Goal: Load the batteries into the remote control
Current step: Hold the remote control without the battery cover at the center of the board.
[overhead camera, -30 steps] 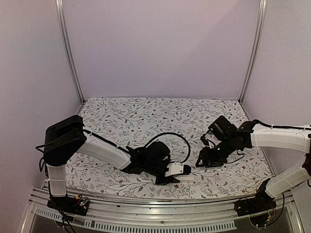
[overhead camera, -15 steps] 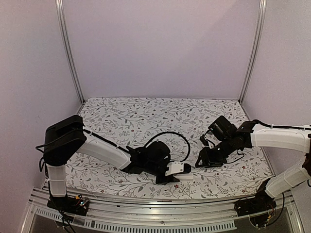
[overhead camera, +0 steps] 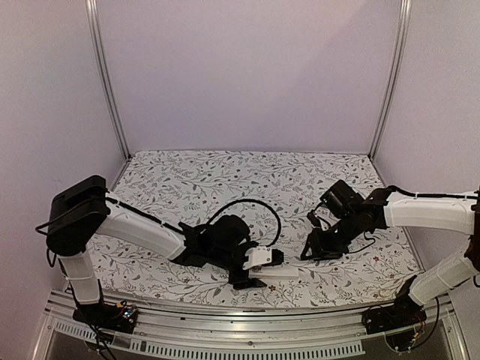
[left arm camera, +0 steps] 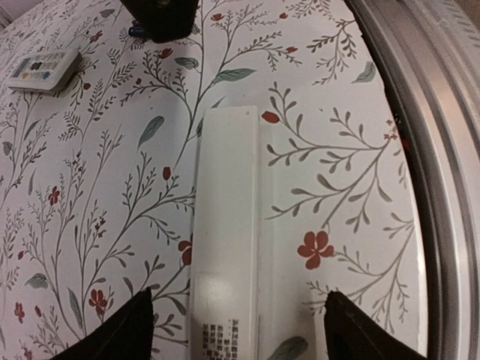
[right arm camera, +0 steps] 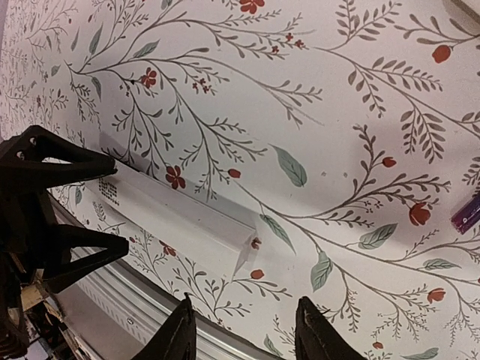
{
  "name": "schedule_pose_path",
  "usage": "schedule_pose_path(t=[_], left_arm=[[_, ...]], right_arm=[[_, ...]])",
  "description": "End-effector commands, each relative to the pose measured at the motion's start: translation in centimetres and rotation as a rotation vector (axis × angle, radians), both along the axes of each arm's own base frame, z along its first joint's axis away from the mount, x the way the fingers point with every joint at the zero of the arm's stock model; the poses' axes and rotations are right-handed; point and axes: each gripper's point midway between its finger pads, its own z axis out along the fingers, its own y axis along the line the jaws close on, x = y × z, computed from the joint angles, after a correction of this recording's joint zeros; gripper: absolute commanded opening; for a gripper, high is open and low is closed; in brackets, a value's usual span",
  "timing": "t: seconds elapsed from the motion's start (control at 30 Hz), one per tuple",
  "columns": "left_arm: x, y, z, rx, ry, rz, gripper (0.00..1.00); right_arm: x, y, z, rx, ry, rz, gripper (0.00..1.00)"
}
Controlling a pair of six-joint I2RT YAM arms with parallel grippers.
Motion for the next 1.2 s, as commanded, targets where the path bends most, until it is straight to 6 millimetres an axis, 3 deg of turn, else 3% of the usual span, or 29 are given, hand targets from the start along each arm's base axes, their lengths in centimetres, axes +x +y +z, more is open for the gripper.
schedule_pose_path(t=[0.0,0.1,0.23,0.37,0.47,0.87,1.17], left_arm=[[0.1,3.7,-0.7,0.083,0.012,0.036,0.78],[-0.3,5.4,-1.4,0.132,0.019,0.046,0.78],[0.0,6.8,-1.7,0.140,0.025,0.075,0.76],[1.0,7.2,-2.1,0.136,0.023,0.116,0.71],[1.1,7.1,-2.4,0.123,0.021,0.116,0.68],[1.2,6.4,-2.8,0.109,0.011,0.101,0.58],[0.5,5.7,-3.3,0.118,0.047,0.084,0.43]], right_arm=[[-0.2,-0.6,-0.9,-0.018,0.021,-0.024,0.43],[-0.2,-1.5,-1.6,-0.064,0.022,-0.054,0.38],[-0.2,-3.2,-3.0,-0.159,0.032,-0.090,0.23],[-0.8,-3.5,-4.2,-0.180,0.064,-0.083,0.06],[-1.1,-4.0,-4.9,-0.206,0.073,-0.089,0.01],[-1.9,-3.3,-6.4,-0.227,0.095,-0.077,0.00],[-2.1,-2.7,-6.8,-0.293,0.084,-0.039,0.00]])
